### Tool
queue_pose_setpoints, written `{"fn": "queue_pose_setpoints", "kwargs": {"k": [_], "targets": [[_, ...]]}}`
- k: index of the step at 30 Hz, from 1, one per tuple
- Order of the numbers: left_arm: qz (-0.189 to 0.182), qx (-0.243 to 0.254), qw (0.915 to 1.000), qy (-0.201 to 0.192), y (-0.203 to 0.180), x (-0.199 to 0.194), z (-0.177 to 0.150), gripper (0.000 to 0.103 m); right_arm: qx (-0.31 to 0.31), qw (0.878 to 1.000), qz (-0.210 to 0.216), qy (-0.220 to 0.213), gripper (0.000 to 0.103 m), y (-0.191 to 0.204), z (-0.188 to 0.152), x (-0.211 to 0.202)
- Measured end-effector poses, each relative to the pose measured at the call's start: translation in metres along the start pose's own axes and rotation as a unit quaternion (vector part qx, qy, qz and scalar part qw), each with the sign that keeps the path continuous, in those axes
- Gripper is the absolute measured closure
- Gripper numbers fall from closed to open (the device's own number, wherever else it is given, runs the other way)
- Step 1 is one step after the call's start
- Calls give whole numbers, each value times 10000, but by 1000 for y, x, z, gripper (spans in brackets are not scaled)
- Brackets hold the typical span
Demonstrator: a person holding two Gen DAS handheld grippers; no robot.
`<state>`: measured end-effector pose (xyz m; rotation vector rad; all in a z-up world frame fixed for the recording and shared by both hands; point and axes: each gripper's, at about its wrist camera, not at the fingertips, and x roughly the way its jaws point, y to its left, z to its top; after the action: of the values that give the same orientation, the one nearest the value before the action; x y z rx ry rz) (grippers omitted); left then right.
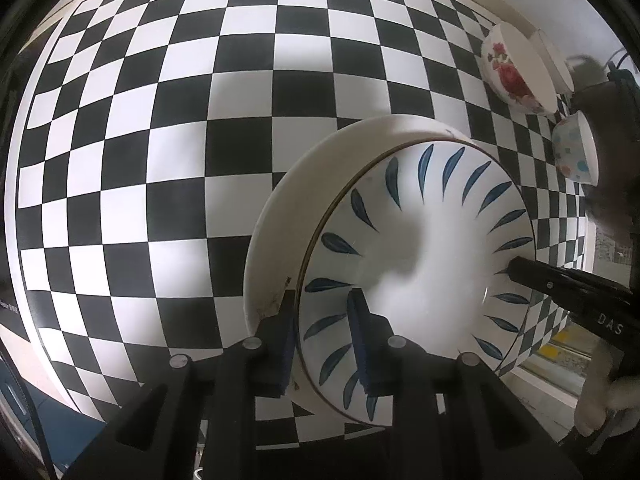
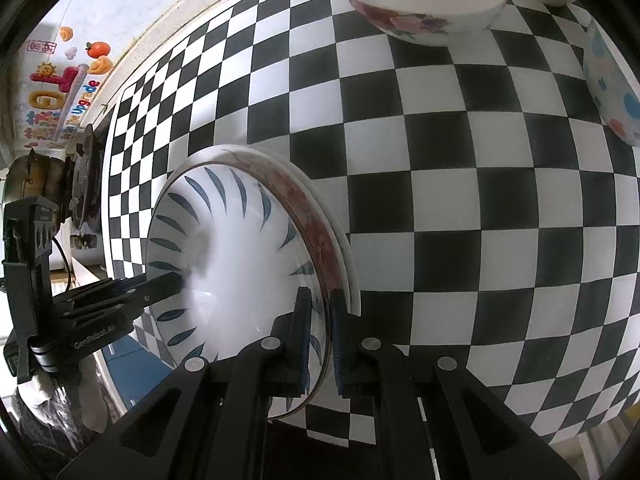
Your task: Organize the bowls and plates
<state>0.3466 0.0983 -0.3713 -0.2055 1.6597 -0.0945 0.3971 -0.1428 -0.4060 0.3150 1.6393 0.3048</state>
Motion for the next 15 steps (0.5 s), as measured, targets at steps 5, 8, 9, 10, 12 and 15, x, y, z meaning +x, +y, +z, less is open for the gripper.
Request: {"fn": "queue_pose_setpoints", "kwargs": {"k": [5,8,9,10,12,15], "targets": [[75,-20,10000,49,-1,5,0,81,-29,10000,-70,36,92,4,1,6],[115,-15,9999,69,-3,6,1,81,-22,10000,-74,37,92,4,1,7],[121,-33,9999,76,-2,6,1,81,-30,10000,-79,40,92,5,2,8],[129,-52,9999,89,-3,6,1,81,-23,10000,-81,41,92,4,1,8],[137,-85,9998,108,-3,7,1,81,-28,9999,-116,54,92,5,1,8],[162,-138,9997,140,-2,6,1,80,-10,9998,-181,66,92,6,1,8]]}}
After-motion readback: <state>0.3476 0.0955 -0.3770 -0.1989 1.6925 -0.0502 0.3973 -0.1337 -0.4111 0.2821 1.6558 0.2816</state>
